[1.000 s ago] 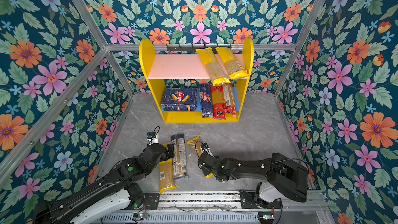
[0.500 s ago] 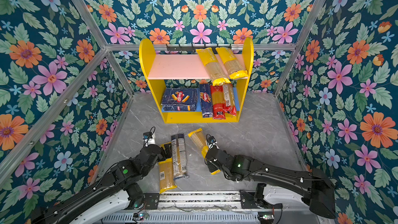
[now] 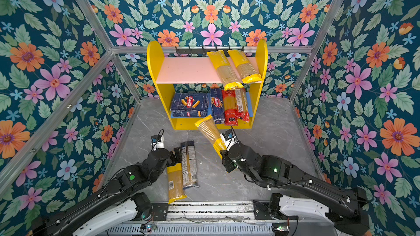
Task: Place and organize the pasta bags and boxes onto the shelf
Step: 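Lift the PASTATIME pack with the right gripper toward the pink shelf, then lower the pack onto the pink shelf beside the other PASTATIME packs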
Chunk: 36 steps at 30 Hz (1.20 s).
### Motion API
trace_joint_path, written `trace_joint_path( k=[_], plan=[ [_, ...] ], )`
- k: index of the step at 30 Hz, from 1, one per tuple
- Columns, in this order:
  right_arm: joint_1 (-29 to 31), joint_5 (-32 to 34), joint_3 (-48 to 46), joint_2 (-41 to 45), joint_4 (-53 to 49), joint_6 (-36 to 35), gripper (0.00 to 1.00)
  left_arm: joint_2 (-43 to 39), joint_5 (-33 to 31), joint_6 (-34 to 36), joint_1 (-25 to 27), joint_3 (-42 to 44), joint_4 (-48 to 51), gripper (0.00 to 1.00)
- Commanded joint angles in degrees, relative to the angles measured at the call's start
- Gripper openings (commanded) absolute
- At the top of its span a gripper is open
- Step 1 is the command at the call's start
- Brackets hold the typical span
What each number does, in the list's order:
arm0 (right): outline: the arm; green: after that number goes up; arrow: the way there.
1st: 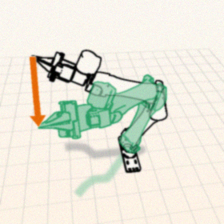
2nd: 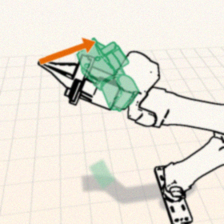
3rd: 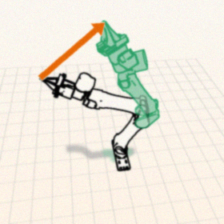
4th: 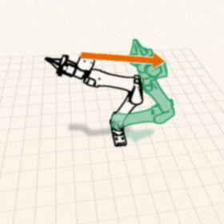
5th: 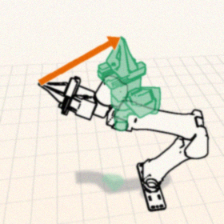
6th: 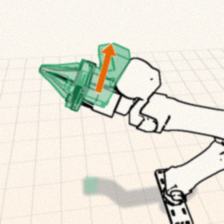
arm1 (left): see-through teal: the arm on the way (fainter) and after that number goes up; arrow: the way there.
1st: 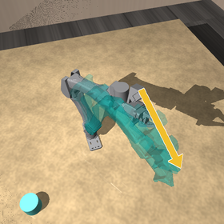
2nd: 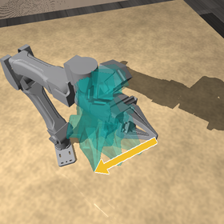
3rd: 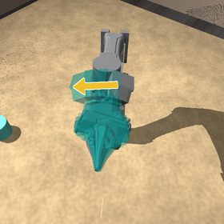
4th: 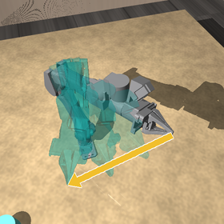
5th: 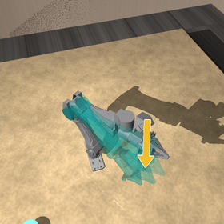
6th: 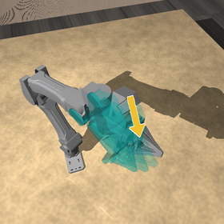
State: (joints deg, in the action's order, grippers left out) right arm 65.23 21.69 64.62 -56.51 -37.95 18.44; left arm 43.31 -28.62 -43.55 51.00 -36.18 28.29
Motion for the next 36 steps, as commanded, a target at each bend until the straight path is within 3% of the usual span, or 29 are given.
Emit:
trace_joint_path(
  k=[1,11,20,24,30,32,36],
  plan=[
    [0.0,4.7,6.7,-2.7,2.8,-8.1,0.10,1.5,-1.2,1.9,-0.1,-1.7,-1.0,0.99],
    [-3.9,8.4,30.6,-16.3,5.6,-21.9,0.10,4.3,-2.2,5.0,-0.2,-6.0,-1.8,0.99],
    [-15.8,4.9,49.4,-31.3,16.3,-30.1,0.10,3.8,-4.8,6.8,-0.2,-7.8,-2.2,0.99],
    [-20.0,3.0,66.6,-44.5,14.3,-31.2,0.10,4.3,-4.9,6.8,-0.2,-7.4,-2.8,0.99],
    [-21.9,3.8,104.0,-69.0,5.1,-34.5,0.12,4.4,-5.3,6.5,-0.2,-6.7,-2.7,0.99],
    [-22.0,5.4,105.6,-71.7,6.8,-36.3,0.12,4.1,-5.6,6.5,-0.2,-6.6,-2.5,0.99],
    [-23.6,4.0,90.7,-66.0,12.3,-32.8,0.12,3.8,-6.7,7.0,-0.2,-6.5,-2.0,1.00]
  ],
)
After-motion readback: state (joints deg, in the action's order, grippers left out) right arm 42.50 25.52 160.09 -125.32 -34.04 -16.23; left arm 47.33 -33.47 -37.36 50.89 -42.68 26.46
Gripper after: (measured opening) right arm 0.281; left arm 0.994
